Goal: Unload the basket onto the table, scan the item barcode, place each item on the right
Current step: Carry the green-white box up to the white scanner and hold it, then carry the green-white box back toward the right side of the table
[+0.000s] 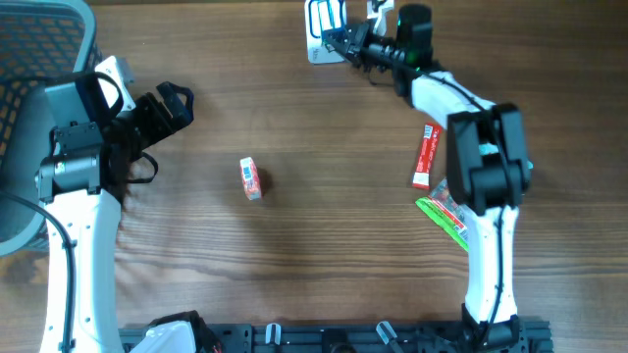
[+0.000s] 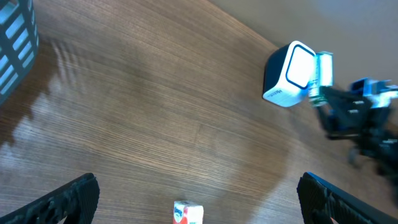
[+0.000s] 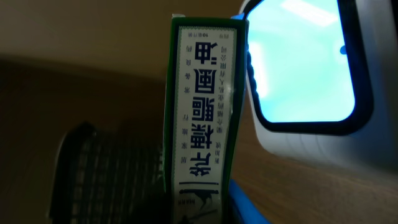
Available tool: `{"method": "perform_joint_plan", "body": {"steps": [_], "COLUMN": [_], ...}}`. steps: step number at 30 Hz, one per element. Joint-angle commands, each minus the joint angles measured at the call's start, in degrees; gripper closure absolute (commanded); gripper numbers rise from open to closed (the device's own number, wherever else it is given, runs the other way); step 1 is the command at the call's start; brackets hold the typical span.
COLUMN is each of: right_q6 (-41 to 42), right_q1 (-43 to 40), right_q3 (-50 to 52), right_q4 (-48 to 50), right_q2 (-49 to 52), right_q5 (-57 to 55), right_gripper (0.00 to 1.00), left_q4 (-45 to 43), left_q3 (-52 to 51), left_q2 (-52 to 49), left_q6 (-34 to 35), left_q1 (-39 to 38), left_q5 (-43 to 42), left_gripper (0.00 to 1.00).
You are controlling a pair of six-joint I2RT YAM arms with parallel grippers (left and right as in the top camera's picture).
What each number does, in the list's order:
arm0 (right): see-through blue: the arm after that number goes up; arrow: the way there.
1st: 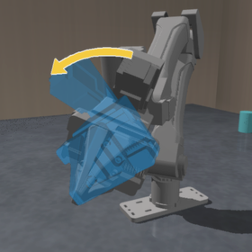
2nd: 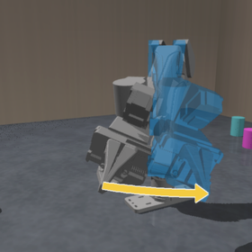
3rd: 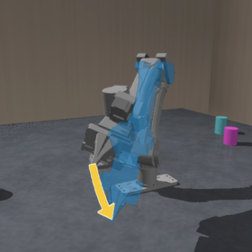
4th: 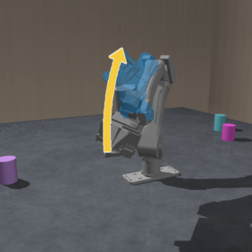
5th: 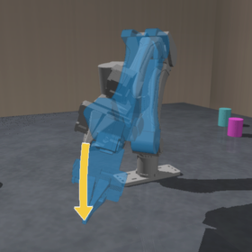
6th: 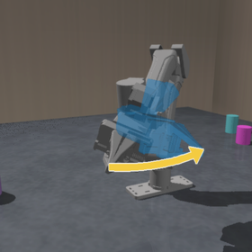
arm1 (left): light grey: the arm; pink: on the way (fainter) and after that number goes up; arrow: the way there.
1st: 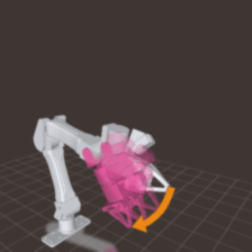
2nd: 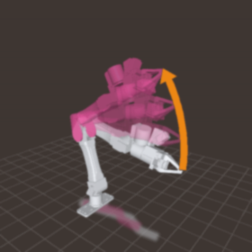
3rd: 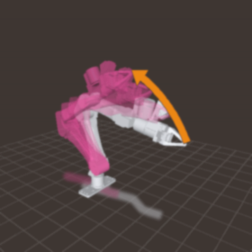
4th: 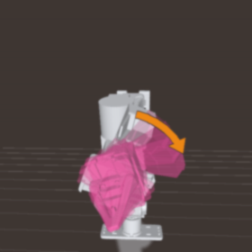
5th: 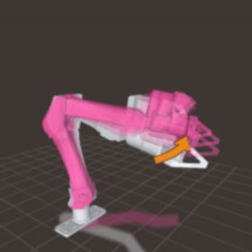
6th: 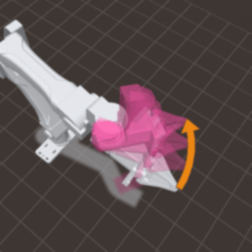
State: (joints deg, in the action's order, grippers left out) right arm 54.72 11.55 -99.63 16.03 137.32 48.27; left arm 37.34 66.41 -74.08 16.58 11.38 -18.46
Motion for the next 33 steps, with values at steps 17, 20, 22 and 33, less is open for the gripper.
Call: {"method": "perform_joint_plan", "body": {"steps": [17, 20, 22, 33], "right_q6": [-48.5, -46.5, -45.6, -50.4], "right_q1": [-1.0, -1.0, -1.0, -0.9], "right_q3": [8.5, 16.6, 22.5, 22.6], "right_q4": [-76.3, -74.0, -70.0, -69.1], "right_q2": [-33.7, -33.7, -33.7, -36.4], "right_q5": [-44.5, -49.0, -50.5, -53.4], "right_gripper": [0.85, 0.85, 0.85, 0.09], "left_q4": [-0.2, -0.2, -0.2, -0.2], "left_q3": [0.8, 0.8, 0.8, 0.8], "left_q2": [-0.2, -0.2, -0.2, -0.2], "left_q6": [-1.0, -1.0, -1.0, -1.0], "left_q1": [0.3, 0.3, 0.3, 0.3], "left_q5": [0.1, 0.1, 0.1, 0.1], "left_gripper": [0.0, 0.0, 0.0, 0.0]}}
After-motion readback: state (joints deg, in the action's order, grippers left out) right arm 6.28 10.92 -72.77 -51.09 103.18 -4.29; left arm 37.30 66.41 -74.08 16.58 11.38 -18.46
